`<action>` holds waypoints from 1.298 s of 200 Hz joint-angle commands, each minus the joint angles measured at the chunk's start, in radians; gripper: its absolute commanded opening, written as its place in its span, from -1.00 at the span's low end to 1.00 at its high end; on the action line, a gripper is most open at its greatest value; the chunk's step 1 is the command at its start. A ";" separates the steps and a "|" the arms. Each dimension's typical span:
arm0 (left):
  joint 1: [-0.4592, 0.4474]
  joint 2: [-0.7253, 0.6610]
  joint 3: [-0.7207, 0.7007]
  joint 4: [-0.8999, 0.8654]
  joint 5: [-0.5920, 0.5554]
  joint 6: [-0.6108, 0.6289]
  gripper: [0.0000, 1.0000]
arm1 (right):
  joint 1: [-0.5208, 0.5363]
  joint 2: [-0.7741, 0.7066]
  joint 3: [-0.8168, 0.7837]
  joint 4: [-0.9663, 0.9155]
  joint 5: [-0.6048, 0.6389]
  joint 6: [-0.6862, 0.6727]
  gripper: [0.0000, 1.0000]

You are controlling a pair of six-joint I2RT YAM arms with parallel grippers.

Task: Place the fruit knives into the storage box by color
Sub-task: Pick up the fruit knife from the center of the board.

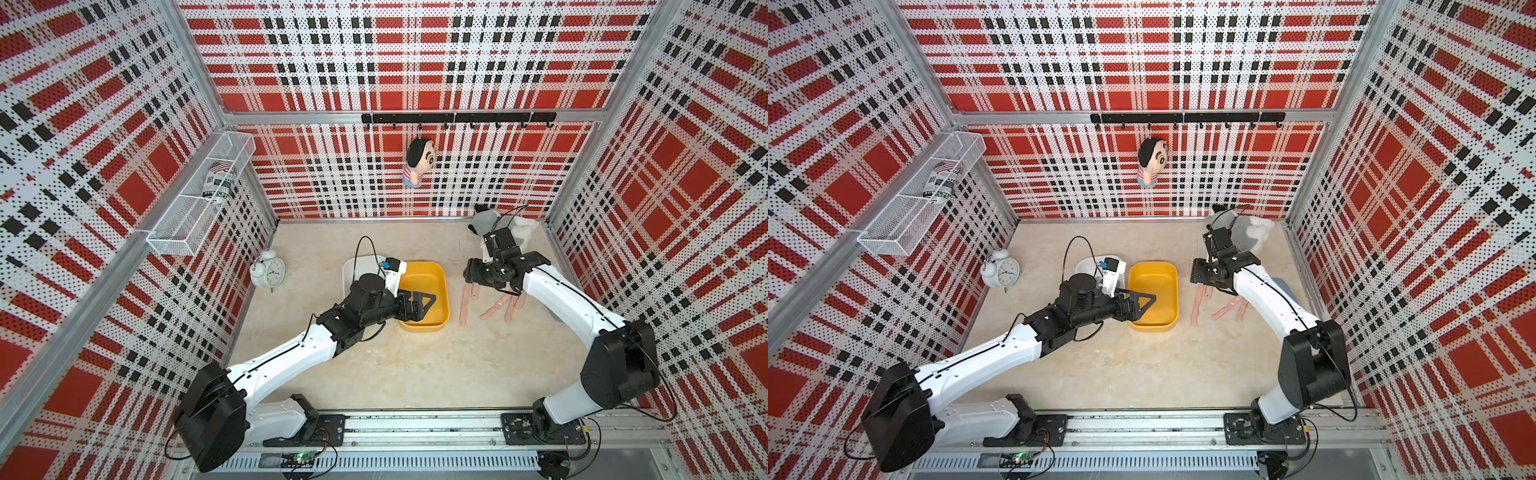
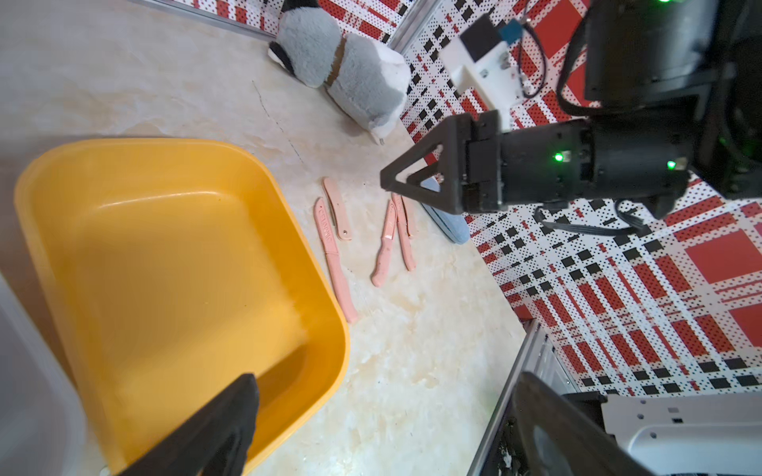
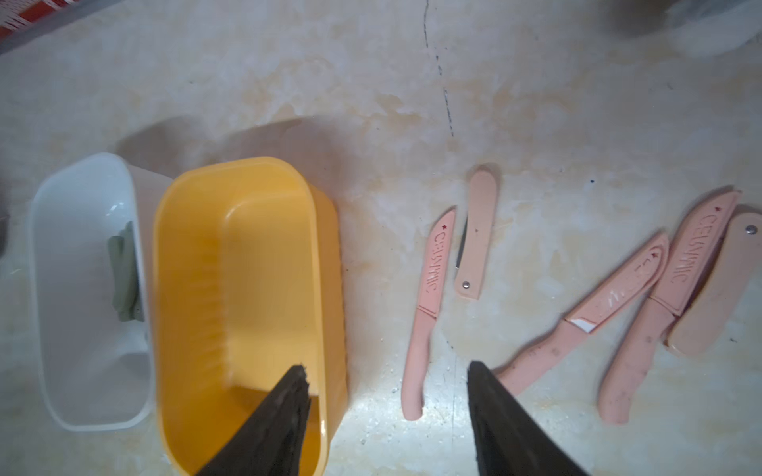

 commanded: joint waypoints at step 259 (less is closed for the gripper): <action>-0.075 0.063 0.023 -0.055 -0.102 0.050 0.97 | 0.096 0.278 -0.073 0.004 0.062 -0.027 0.02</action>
